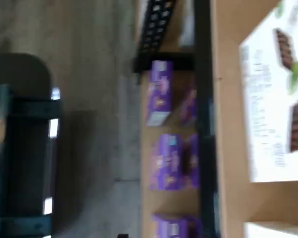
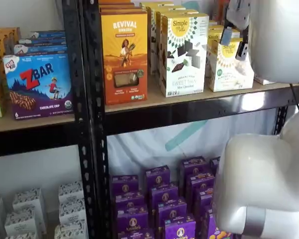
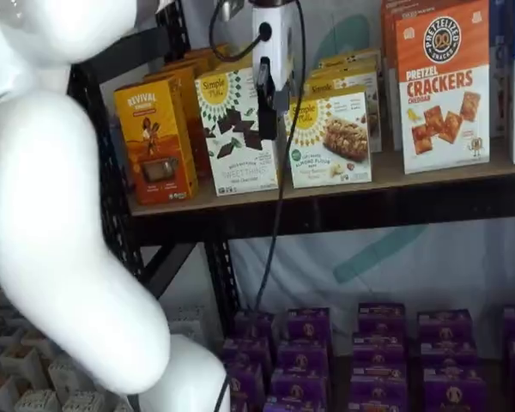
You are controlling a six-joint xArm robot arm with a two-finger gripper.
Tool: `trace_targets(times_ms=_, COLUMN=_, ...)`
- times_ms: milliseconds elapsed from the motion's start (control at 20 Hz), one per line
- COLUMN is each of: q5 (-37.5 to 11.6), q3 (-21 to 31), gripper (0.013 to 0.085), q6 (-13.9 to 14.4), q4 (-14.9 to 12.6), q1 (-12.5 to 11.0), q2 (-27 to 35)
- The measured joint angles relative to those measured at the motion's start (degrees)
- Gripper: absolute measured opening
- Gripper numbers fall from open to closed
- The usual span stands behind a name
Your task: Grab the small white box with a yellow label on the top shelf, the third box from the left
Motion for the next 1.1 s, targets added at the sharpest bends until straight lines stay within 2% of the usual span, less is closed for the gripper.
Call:
trace_targets(times_ms=150, q5=-6.7, q3=2.8, gripper=0.0850, q6=-1.8, q4=4.5, q1=-2.3, q2=-1.7)
trace_targets(times_ms=350, q5=-11.5, q3=3.5, gripper=0.0850, q6=-3.2, q4=6.5, q1=-3.2, q2=-1.4)
trace_targets(times_ms=550, q5=-15.5, q3=3.7, gripper=0.0850, q6=-3.7, q4=5.6, q1=-2.5, q2=-0.7)
trace_targets(times_ms=750, q5=-17.6, q3=2.6, gripper=0.0850, q6=-3.3, q4=2.7, q1=-0.9, q2=1.5)
trace_targets(times_ms=900, q5=-16.4, q3=0.1, gripper=0.0850, q6=-2.5, q4=0.6, q1=0.1, q2=4.3)
trace_targets(times_ms=1100, q5=-13.0, q3=-4.0, gripper=0.0850, q6=-2.0, q4=-0.1, q1=0.2, q2=8.2)
